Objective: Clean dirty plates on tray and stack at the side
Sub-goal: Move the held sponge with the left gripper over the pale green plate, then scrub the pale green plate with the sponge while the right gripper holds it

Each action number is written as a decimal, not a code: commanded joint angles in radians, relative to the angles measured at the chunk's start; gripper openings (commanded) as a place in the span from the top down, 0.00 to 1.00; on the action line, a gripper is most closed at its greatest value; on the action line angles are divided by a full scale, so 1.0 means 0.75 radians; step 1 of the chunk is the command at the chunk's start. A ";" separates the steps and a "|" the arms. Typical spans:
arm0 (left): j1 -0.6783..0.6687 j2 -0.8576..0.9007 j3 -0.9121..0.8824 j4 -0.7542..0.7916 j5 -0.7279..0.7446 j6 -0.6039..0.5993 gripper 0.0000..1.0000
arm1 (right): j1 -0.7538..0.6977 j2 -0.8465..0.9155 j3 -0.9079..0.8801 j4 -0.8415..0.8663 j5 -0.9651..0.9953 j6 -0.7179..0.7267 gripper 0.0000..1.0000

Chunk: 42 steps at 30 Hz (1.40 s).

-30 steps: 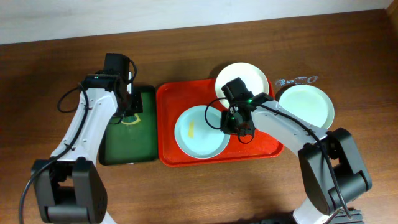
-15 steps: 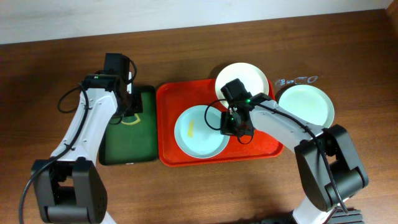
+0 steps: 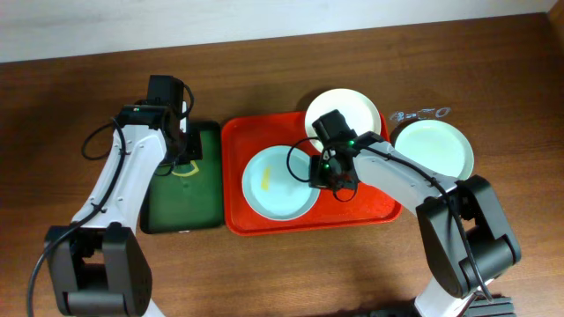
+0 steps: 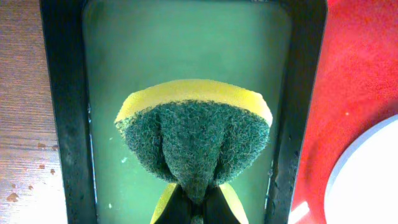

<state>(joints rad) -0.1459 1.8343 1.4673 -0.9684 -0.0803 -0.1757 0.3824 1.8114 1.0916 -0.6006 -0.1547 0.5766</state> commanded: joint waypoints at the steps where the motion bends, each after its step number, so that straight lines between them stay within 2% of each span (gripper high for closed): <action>1: -0.003 -0.025 0.017 -0.003 0.015 0.018 1.00 | 0.006 0.015 0.006 0.005 0.017 0.011 0.96; 13: -0.116 -0.020 0.017 0.002 0.062 0.087 1.00 | 0.006 0.015 0.006 0.027 -0.070 0.012 0.96; 16: -0.156 -0.020 0.017 -0.004 0.284 0.085 1.00 | 0.006 0.015 0.006 0.030 -0.075 0.012 0.96; 19: -0.214 -0.020 0.016 -0.004 0.292 0.021 1.00 | 0.006 0.015 0.006 0.030 -0.075 0.012 0.96; 26: -0.361 -0.001 0.009 0.041 0.286 0.006 1.00 | 0.006 0.015 0.006 0.030 -0.074 0.012 0.96; 37: -0.385 0.226 0.009 0.221 0.283 0.007 1.00 | 0.006 0.015 0.006 0.030 -0.074 0.011 0.96; 42: -0.445 0.408 0.009 0.237 0.287 0.008 1.00 | 0.006 0.015 0.006 0.030 -0.074 0.011 0.96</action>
<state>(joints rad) -0.4419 2.0674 1.4681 -0.7872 0.1215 -0.1616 0.3824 1.8114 1.0916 -0.5812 -0.2081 0.5797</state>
